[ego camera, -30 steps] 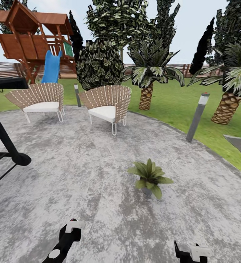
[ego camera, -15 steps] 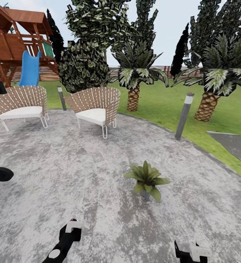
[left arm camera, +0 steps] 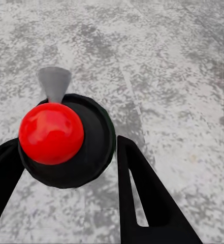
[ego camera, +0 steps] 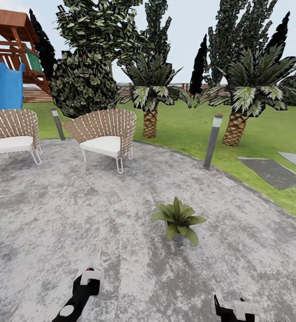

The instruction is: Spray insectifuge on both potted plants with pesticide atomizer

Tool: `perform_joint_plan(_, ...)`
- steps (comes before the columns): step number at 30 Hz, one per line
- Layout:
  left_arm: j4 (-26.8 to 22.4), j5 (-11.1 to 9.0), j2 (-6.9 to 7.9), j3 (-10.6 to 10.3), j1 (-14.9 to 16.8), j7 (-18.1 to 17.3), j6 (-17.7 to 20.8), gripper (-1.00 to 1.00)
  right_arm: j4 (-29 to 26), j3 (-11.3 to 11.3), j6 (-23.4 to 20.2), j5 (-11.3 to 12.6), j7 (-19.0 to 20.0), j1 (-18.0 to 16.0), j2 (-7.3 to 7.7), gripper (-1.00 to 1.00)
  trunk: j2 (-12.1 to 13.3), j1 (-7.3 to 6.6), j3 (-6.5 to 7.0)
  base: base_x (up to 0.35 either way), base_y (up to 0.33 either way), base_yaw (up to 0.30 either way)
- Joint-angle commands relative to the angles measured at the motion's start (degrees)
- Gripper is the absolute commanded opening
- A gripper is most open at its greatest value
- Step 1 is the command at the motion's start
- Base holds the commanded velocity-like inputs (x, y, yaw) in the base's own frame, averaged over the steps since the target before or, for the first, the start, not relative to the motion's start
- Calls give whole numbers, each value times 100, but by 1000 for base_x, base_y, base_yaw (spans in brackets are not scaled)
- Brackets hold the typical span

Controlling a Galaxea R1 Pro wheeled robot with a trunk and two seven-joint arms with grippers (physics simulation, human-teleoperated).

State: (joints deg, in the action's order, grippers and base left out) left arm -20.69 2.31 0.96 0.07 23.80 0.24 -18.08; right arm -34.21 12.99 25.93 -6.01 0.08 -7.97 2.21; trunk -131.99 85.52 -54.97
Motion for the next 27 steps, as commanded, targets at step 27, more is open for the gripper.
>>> perform_joint_plan(27,10,24,1,2,2,2,-19,-100,4,28,17,-62,1,-5,-19,100,-2,0,71,57,152,-199)
